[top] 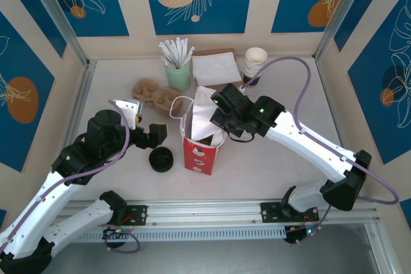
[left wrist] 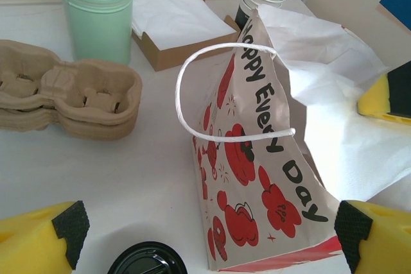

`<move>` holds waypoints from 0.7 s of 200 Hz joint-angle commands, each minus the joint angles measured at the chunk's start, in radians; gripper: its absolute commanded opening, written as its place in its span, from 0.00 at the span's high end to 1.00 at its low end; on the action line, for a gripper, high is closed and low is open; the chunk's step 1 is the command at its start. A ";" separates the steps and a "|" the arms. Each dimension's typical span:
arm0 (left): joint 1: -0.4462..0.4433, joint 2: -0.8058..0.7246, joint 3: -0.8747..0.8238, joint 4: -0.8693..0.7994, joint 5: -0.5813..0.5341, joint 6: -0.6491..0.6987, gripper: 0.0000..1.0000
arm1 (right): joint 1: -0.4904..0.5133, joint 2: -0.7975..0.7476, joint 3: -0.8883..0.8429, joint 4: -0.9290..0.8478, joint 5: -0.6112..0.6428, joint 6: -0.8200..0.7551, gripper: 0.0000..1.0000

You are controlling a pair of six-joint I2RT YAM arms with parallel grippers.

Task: Pack the takeout coffee

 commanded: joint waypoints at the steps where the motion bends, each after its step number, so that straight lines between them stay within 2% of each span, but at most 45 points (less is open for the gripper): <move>1: -0.003 -0.007 -0.010 -0.010 -0.016 0.013 0.01 | 0.017 0.034 0.059 -0.064 0.087 -0.039 1.00; 104: -0.003 -0.013 -0.022 -0.013 -0.015 0.006 0.01 | 0.086 0.120 0.086 -0.061 0.192 -0.213 0.98; 130: -0.004 -0.007 -0.023 -0.013 -0.030 0.004 0.01 | 0.097 0.141 0.120 -0.080 0.188 -0.233 0.89; 140: -0.003 -0.002 -0.023 -0.011 -0.032 0.003 0.01 | 0.103 0.139 0.134 -0.079 0.198 -0.235 0.79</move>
